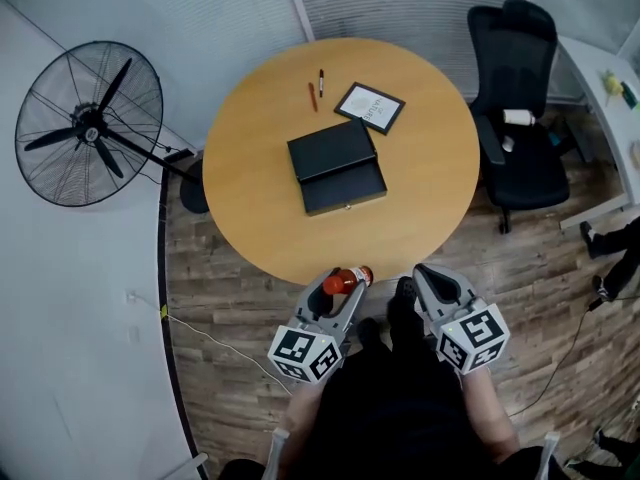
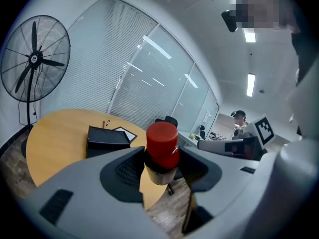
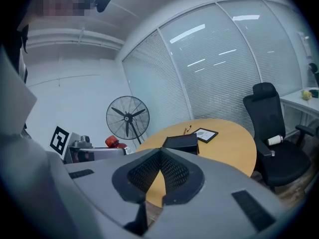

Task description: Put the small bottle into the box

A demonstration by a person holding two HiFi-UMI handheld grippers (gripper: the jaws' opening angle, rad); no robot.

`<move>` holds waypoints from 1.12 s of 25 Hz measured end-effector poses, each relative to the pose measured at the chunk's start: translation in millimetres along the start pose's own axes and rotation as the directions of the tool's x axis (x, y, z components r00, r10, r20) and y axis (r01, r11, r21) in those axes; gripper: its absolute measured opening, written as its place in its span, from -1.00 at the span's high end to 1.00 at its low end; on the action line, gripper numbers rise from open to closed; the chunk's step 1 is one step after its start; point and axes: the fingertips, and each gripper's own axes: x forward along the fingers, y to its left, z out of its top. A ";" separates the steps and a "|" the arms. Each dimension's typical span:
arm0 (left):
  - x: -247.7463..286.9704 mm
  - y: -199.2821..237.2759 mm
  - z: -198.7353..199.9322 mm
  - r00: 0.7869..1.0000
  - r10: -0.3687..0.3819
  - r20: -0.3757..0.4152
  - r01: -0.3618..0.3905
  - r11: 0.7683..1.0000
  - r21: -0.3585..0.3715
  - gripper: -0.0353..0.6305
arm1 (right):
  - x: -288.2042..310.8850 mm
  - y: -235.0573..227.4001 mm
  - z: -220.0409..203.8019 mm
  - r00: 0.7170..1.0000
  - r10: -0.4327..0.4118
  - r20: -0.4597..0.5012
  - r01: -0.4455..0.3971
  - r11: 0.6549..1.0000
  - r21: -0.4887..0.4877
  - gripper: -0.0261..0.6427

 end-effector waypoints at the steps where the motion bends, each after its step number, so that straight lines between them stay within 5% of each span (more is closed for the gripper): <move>1: 9.1 -2.8 5.4 1.000 -0.005 -0.001 0.005 1.000 0.017 0.27 | 3.7 -6.9 5.5 1.000 0.009 0.006 -0.009 1.000 0.010 0.89; 13: 76.3 -3.5 44.8 0.999 0.046 0.024 -0.048 0.997 0.059 0.27 | 40.9 -69.5 49.6 0.996 0.091 0.020 -0.091 0.996 0.016 0.89; 28: 111.1 -0.5 27.8 0.997 0.080 -0.006 -0.080 0.997 0.023 0.27 | 50.2 -99.5 39.5 0.992 0.123 -0.029 -0.122 0.992 0.031 0.89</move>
